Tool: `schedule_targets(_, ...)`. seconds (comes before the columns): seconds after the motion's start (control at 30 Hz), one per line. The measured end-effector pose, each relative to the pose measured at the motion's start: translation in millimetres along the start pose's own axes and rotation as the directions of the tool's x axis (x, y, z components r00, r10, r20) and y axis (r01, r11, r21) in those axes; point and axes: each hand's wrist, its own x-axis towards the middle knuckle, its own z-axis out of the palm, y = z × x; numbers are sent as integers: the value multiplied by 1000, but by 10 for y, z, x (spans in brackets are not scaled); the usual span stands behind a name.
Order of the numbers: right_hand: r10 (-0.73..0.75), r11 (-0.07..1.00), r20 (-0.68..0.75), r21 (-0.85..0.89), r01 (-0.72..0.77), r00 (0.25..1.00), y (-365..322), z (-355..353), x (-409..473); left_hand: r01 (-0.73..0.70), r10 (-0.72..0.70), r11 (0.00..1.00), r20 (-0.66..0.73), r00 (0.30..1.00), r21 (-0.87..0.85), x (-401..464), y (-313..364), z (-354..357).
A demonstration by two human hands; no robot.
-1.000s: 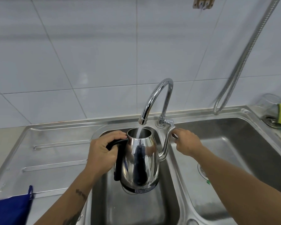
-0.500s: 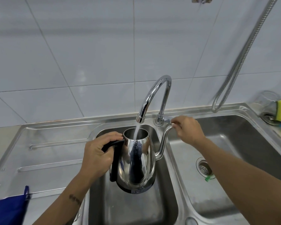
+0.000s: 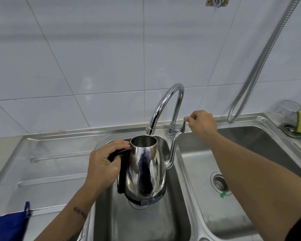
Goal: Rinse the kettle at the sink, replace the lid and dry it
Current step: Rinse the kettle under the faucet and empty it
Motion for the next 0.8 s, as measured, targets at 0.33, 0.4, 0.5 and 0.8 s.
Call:
schedule_targets(0.33,78,992,45,101,-82,996,46,-46,-221,21,-21,1000,12,1000,-13,-112,-10,-76)
schedule_targets(0.4,94,985,110,132,-108,990,102,-108,-342,23,-23,999,7,1000,-29,-152,17,-108)
schedule_targets(0.5,138,932,289,286,-223,947,149,-230,-741,4,-4,999,-2,1000,-52,-299,188,-228)
schedule_targets(0.8,-24,816,609,470,-336,792,-37,-406,-1973,-27,23,994,-36,999,-108,-595,545,-519)
